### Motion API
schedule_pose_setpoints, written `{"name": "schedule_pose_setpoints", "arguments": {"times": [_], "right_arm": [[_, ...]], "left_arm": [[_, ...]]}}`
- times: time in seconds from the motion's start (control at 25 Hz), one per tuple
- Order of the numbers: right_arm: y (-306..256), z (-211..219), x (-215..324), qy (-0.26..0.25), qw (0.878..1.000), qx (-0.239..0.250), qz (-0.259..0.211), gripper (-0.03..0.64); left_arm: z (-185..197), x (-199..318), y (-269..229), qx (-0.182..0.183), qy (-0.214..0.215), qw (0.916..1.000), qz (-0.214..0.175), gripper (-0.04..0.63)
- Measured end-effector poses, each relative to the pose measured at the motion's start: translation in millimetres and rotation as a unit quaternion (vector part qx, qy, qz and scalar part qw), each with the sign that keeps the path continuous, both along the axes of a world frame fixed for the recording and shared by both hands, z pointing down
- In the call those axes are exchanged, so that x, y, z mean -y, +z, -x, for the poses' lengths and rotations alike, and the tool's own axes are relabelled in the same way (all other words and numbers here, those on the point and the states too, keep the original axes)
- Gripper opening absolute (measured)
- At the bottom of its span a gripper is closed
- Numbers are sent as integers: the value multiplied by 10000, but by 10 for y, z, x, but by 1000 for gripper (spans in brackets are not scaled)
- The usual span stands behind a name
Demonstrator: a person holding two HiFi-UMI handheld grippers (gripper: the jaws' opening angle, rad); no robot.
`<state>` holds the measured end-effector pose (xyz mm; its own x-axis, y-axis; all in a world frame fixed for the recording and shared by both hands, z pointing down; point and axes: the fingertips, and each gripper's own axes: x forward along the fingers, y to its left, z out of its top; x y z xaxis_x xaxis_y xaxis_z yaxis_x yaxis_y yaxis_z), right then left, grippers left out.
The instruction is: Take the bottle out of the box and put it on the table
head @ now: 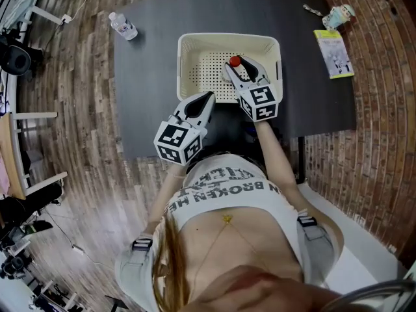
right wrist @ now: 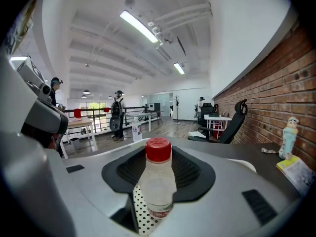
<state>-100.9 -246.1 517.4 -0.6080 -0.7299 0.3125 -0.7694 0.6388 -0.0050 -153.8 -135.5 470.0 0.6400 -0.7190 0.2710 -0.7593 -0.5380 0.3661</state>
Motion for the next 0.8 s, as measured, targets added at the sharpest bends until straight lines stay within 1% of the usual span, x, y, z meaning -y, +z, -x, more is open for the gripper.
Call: {"name": "schedule_pose_setpoints", "arguments": {"times": [0.12,0.2,0.44,0.8], "right_arm": [[-69,28,-25,-250,9995,-169,27,156],[-164,41,-43,-426,9989,-170,-33,156],[-635,39,-73,-867,9960,119,-185,155],[-1490,-90,-120,-1504,9865,501,-404,153]], "left_arm": [[-5,7,-30,-11,-128,9999,-20,3],[-32,6,-44,-40,-225,9997,-16,3],[-126,-29,-93,-63,-496,9987,19,3],[-208,-51,-158,-17,-894,9960,23,3]]}}
